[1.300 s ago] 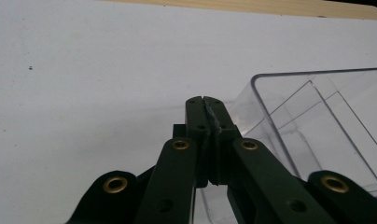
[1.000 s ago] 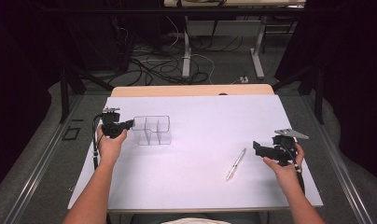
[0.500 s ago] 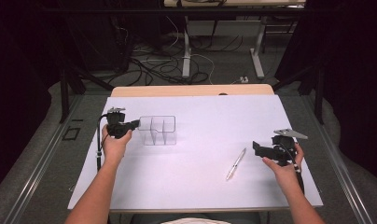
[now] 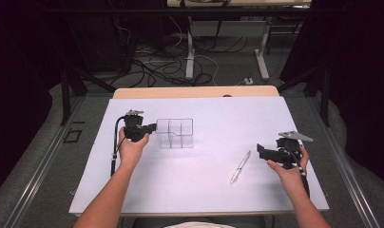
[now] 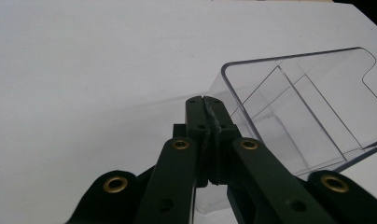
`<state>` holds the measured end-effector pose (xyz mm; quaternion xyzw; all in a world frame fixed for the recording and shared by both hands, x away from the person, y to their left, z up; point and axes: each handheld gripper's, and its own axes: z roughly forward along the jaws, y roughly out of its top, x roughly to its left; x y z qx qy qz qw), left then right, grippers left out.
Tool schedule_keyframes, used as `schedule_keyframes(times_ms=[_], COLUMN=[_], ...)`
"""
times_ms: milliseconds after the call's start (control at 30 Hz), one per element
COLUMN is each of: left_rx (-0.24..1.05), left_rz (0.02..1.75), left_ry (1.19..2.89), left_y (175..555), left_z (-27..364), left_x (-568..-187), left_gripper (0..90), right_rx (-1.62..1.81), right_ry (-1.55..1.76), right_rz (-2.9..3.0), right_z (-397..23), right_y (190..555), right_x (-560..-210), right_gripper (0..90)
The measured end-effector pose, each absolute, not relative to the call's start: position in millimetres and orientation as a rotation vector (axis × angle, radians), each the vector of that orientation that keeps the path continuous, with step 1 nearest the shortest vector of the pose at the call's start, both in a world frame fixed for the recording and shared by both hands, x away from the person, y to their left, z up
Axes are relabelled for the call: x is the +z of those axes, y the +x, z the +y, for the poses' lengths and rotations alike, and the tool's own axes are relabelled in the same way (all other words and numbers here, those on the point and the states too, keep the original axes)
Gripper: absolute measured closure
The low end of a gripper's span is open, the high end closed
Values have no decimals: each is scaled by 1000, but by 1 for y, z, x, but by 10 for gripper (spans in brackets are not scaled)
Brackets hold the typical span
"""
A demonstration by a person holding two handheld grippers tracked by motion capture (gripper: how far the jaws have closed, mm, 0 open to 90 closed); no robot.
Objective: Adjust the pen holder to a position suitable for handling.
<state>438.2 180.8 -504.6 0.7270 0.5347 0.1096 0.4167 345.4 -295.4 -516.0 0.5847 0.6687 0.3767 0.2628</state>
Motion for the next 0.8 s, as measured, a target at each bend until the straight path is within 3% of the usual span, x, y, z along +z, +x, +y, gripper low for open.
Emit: schedule_keyframes(times_ms=[800], left_rx=[204], left_rz=[1317], left_ry=[1845], left_y=[434], left_z=[133], left_x=[-507], left_gripper=[900], right_rx=[1025], right_ry=[1591], right_rz=[1801], right_z=[-296], right_y=[345], right_x=[-515], right_gripper=[15])
